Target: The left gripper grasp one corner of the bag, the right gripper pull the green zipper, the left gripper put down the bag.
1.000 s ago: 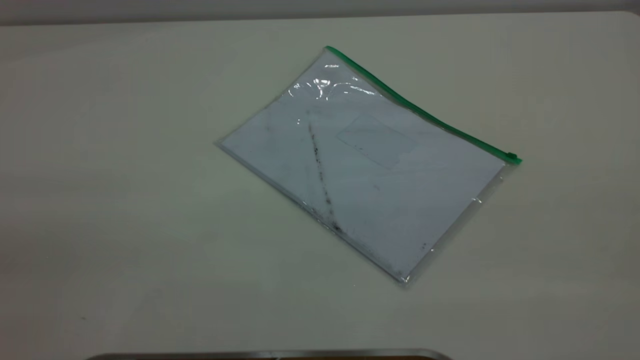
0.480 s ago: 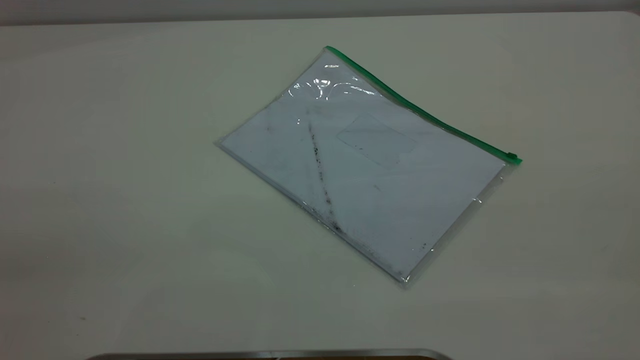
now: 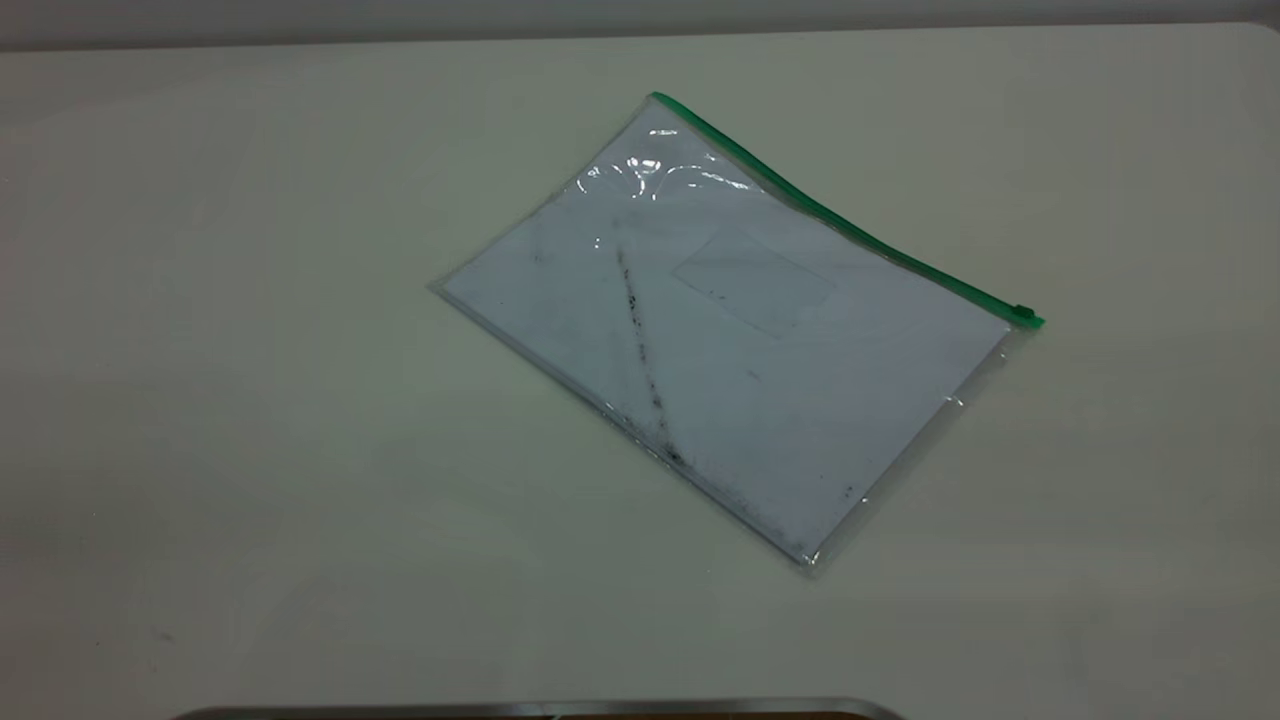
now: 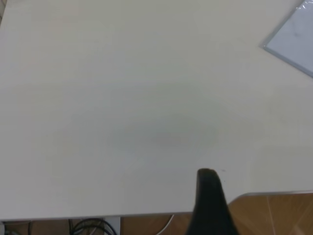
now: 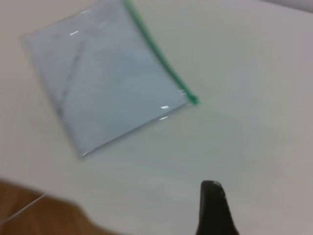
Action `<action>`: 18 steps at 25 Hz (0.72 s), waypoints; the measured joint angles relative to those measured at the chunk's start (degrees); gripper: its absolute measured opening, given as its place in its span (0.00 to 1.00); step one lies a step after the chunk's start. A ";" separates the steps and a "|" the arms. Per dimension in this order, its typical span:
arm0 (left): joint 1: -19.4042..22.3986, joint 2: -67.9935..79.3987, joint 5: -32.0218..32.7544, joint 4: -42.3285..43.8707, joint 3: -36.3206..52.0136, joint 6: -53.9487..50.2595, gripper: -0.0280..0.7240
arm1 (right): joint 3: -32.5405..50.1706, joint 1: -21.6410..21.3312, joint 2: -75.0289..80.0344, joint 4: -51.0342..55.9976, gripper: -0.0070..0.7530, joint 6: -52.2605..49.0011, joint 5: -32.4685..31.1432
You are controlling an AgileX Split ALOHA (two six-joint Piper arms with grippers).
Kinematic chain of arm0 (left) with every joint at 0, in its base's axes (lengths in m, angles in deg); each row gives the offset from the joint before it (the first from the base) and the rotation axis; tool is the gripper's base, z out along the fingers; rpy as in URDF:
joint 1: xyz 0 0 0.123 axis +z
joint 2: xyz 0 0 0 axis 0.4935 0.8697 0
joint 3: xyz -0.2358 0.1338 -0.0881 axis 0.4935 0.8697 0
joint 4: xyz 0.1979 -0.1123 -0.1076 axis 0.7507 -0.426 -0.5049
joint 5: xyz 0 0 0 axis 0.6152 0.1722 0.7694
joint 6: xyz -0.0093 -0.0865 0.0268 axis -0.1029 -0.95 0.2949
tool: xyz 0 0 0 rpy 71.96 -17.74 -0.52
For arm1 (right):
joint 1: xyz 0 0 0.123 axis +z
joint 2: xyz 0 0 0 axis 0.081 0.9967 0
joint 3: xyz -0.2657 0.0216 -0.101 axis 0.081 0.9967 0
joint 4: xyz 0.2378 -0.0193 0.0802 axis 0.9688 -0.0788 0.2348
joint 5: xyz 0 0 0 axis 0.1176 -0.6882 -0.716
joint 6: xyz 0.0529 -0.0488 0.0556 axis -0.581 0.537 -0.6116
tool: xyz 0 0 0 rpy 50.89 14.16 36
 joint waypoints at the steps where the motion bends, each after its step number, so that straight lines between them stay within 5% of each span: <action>1: 0.00 0.00 0.00 0.00 0.00 0.00 0.82 | 0.00 -1.70 -0.50 0.00 0.69 0.00 0.00; 6: 0.00 0.00 0.00 0.00 0.00 0.00 0.82 | 0.00 -4.29 -0.86 -0.75 0.69 0.00 -0.07; 18: 0.00 0.00 0.00 0.00 0.00 -0.04 0.82 | 0.17 -2.36 -0.86 -9.46 0.69 -9.47 0.75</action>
